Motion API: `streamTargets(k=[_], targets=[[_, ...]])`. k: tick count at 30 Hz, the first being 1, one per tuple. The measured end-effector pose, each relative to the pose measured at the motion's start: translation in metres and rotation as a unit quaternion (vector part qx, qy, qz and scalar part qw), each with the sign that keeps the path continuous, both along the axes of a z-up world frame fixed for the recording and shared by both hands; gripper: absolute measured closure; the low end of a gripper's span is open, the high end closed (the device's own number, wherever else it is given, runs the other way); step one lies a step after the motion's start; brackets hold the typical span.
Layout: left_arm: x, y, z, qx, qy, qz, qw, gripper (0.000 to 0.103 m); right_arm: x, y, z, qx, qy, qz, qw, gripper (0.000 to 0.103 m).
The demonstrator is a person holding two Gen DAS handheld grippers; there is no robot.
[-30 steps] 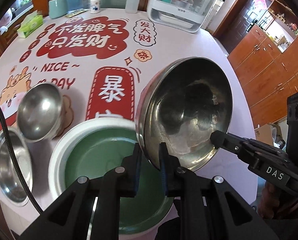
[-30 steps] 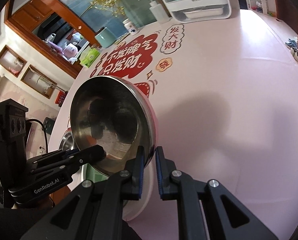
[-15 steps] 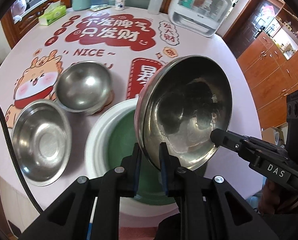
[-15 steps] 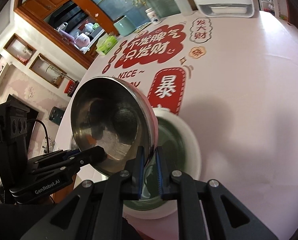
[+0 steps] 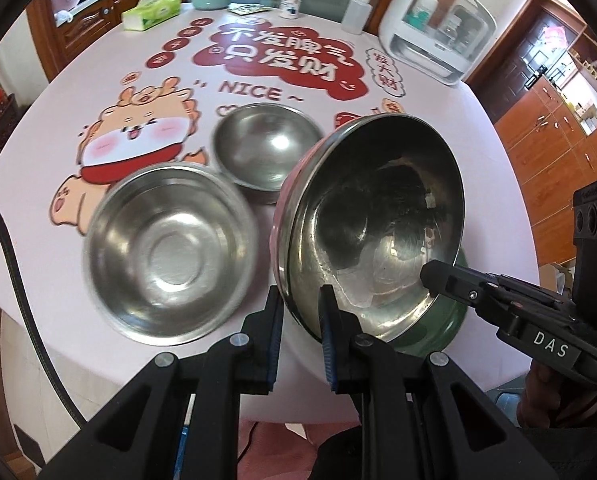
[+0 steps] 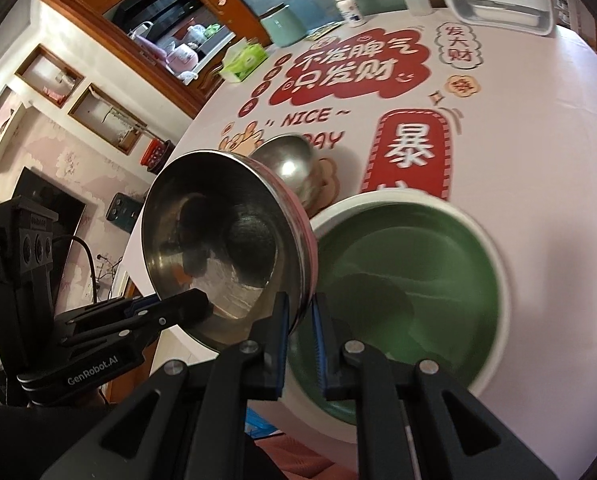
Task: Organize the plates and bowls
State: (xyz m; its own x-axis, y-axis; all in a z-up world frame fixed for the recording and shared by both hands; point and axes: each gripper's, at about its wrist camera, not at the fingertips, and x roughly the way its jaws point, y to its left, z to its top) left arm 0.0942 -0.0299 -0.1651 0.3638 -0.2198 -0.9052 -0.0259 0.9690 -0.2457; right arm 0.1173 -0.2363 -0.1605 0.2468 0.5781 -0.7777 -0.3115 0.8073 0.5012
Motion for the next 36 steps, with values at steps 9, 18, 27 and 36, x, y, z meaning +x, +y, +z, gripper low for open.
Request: streamTargets(k=[9, 18, 27, 36], targets=[[-0.006, 0.045, -0.004, 0.006, 0.003, -0.001, 1.0000, 0.087, -0.010, 0.042, -0.004, 0.005, 0.000, 0.001, 1.000, 0.091], [0.000, 0.080, -0.011, 0.008, 0.011, -0.012, 0.9998, 0.087, -0.013, 0.080, -0.009, 0.005, 0.003, -0.004, 1.000, 0.088], [0.009, 0.108, -0.026, 0.008, 0.040, -0.014, 0.9991, 0.086, -0.011, 0.111, -0.018, -0.006, 0.016, 0.002, 1.000, 0.087], [0.012, 0.120, -0.038, 0.007, 0.059, -0.021, 0.9980, 0.082, -0.011, 0.120, -0.026, -0.020, 0.028, -0.008, 0.999, 0.084]])
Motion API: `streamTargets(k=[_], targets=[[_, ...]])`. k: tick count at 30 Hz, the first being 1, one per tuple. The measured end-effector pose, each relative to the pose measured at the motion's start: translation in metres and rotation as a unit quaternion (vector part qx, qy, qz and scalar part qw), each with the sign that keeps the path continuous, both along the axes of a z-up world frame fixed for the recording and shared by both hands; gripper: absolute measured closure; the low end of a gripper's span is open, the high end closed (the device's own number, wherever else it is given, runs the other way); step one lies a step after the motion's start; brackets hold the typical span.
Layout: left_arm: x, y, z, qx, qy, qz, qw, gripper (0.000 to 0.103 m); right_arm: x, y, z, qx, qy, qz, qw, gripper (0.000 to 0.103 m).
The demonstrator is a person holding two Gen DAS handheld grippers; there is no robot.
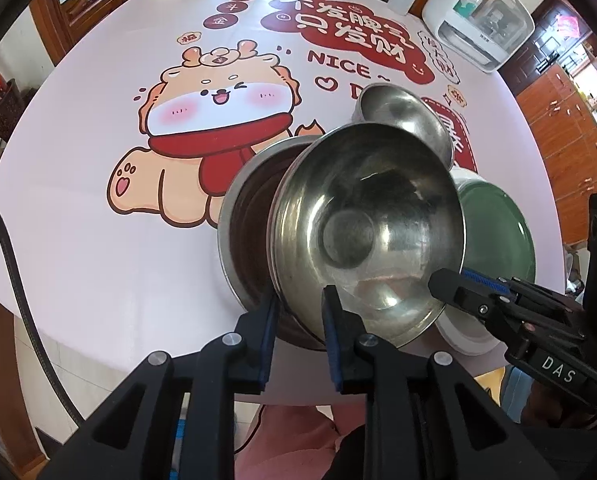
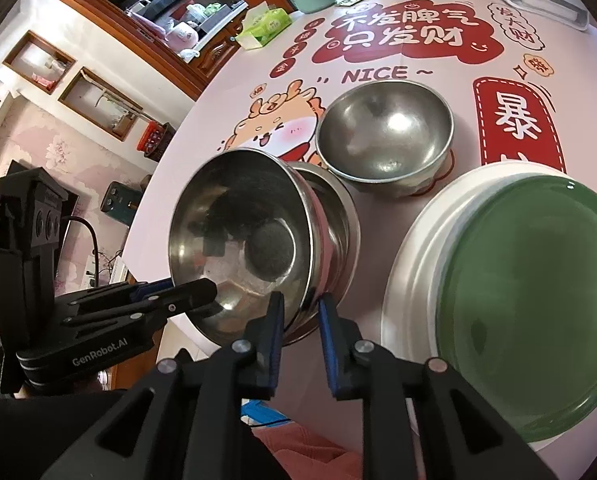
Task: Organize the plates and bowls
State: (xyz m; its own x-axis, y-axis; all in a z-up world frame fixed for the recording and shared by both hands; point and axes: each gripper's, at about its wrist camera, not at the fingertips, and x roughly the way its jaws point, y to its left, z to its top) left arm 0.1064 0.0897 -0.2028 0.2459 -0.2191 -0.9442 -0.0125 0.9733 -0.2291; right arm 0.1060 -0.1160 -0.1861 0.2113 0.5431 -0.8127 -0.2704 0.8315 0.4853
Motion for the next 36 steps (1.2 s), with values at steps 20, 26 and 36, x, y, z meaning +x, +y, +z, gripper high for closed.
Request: streamTargets(k=[20, 26, 36], targets=[[-0.006, 0.003, 0.020, -0.018, -0.047, 0.006, 0.9987, 0.076, -0.010, 0.010, 0.019, -0.010, -0.035, 0.019, 0.999, 0.081], [-0.003, -0.006, 0.028, -0.023, -0.068, 0.000, 0.9974, 0.073, -0.005, -0.002, 0.019, -0.010, -0.039, 0.002, 0.999, 0.075], [0.019, -0.018, 0.040, -0.013, -0.104, -0.006, 0.9945, 0.063, 0.018, -0.026, 0.017, -0.005, -0.049, -0.039, 0.998, 0.066]])
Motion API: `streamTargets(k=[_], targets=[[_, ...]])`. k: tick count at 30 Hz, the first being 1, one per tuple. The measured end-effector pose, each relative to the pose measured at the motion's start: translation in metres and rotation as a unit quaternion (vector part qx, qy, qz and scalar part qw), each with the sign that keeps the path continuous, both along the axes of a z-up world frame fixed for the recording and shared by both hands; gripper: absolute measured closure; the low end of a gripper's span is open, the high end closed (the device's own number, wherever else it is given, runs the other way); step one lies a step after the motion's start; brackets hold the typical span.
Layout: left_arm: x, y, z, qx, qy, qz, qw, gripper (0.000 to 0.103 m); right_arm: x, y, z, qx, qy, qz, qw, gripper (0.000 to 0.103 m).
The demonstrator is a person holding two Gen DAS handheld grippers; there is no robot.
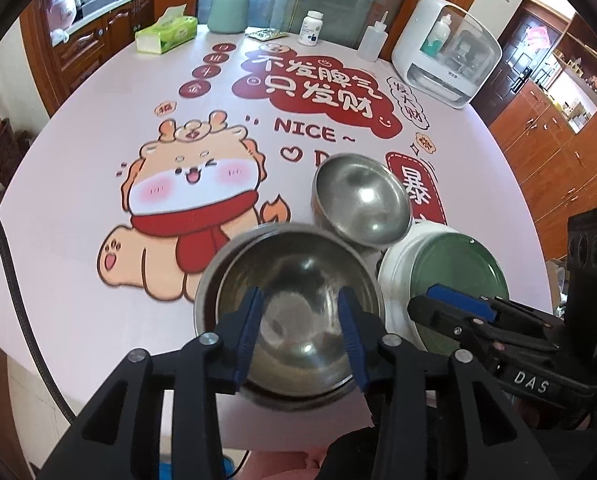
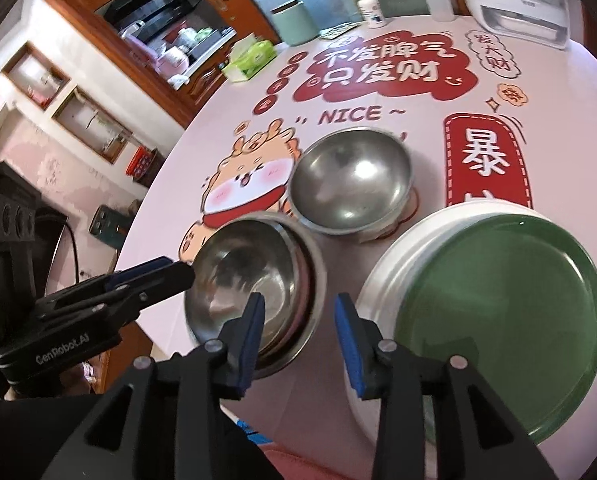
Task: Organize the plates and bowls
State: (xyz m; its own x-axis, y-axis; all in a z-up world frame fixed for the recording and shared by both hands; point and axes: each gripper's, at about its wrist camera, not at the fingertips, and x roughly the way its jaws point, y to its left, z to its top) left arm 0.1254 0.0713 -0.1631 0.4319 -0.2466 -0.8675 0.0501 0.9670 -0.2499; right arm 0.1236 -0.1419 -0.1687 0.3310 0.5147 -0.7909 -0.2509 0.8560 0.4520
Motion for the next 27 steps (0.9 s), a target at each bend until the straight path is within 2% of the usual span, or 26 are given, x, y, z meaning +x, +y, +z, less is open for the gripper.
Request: streamTargets(k=[4, 10, 20, 27], targets=[[0.014, -0.004, 0.004, -0.001, -0.012, -0.002, 0.9999, 0.061, 0.013, -0.009, 0.000, -0.002, -0.004, -0.017, 1.000, 0.066], [0.034, -0.013, 0.006, 0.003, -0.028, -0.011, 0.9995, 0.052, 0.030, -0.020, 0.000, -0.012, -0.022, -0.048, 0.999, 0.066], [0.066, -0.024, -0.009, 0.017, -0.011, -0.019, 0.9996, 0.044, 0.050, -0.028, -0.010, -0.026, -0.037, -0.072, 0.996, 0.066], [0.088, -0.029, -0.024, 0.028, 0.010, -0.017, 0.9994, 0.043, 0.064, -0.027, -0.022, -0.031, -0.028, -0.067, 0.997, 0.066]])
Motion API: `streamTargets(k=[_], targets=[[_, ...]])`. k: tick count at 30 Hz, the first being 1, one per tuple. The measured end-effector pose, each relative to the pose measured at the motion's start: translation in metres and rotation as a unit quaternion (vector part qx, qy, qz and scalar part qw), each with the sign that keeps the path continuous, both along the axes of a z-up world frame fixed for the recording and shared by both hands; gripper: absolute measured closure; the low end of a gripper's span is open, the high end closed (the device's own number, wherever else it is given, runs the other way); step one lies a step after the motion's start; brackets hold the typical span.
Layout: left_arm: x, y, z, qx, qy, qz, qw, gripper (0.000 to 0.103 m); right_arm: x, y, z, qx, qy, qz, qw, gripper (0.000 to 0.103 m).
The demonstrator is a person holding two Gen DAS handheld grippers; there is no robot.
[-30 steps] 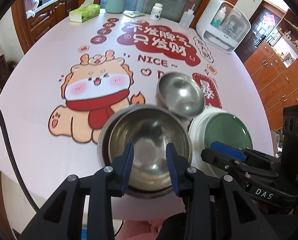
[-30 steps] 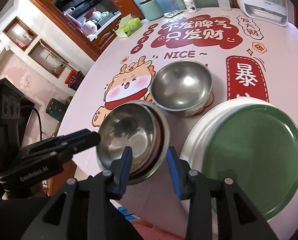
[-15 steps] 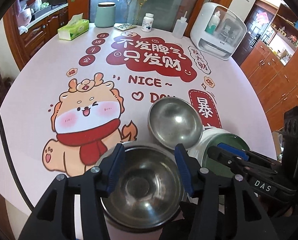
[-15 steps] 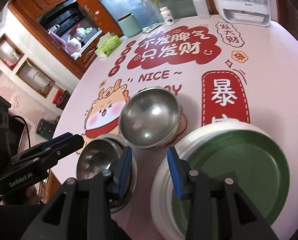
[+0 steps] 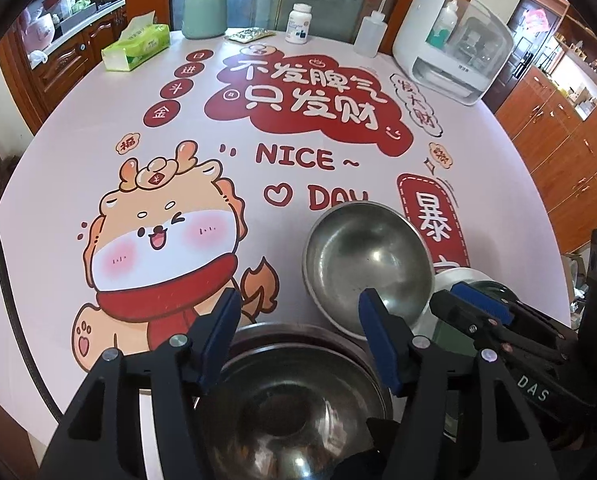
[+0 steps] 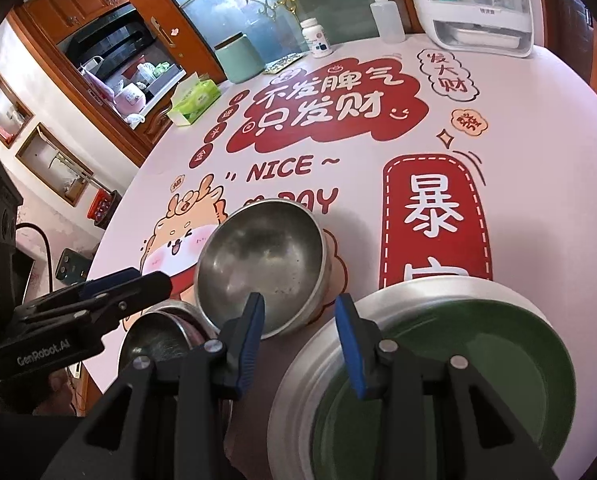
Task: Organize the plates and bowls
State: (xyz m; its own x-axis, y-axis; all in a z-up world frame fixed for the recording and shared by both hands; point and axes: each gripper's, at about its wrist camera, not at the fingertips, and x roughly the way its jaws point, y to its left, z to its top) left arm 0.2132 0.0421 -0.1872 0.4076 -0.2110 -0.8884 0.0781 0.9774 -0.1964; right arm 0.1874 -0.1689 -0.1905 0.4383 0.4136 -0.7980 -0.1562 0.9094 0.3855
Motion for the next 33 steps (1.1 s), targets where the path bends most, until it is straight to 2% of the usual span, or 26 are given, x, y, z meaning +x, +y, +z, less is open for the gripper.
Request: streamTargets(k=[10, 13, 17, 18, 20, 23, 26, 33], targets=[[0.027, -0.009, -0.020, 0.012, 0.025, 0.000, 0.9996, 0.043, 0.010, 0.002, -0.013, 0.004, 0.013, 0.013, 1.000, 0.066], [0.032, -0.012, -0.025, 0.016, 0.034, -0.003, 0.9993, 0.044, 0.011, 0.001, -0.015, 0.006, 0.016, 0.014, 1.000, 0.069], [0.036, -0.015, -0.032, 0.018, 0.045, -0.005, 0.9988, 0.054, 0.013, 0.001, -0.019, 0.012, 0.023, 0.017, 1.000, 0.078], [0.036, -0.016, -0.033, 0.016, 0.046, -0.005, 0.9988, 0.059, 0.013, 0.000, -0.019, 0.016, 0.023, 0.018, 0.999, 0.079], [0.037, -0.017, -0.034, 0.018, 0.048, -0.007, 0.9987, 0.061, 0.013, 0.001, -0.020, 0.018, 0.021, 0.020, 0.999, 0.081], [0.038, -0.019, -0.036, 0.018, 0.050, -0.010, 0.9985, 0.076, 0.014, 0.001, -0.020, 0.020, 0.021, 0.023, 0.999, 0.082], [0.039, -0.021, -0.038, 0.017, 0.053, -0.014, 0.9984, 0.086, 0.014, 0.001, -0.020, 0.022, 0.021, 0.023, 0.999, 0.082], [0.038, -0.024, -0.039, 0.023, 0.047, -0.023, 0.9984, 0.092, 0.014, 0.001, -0.020, 0.025, 0.021, 0.023, 0.999, 0.083]])
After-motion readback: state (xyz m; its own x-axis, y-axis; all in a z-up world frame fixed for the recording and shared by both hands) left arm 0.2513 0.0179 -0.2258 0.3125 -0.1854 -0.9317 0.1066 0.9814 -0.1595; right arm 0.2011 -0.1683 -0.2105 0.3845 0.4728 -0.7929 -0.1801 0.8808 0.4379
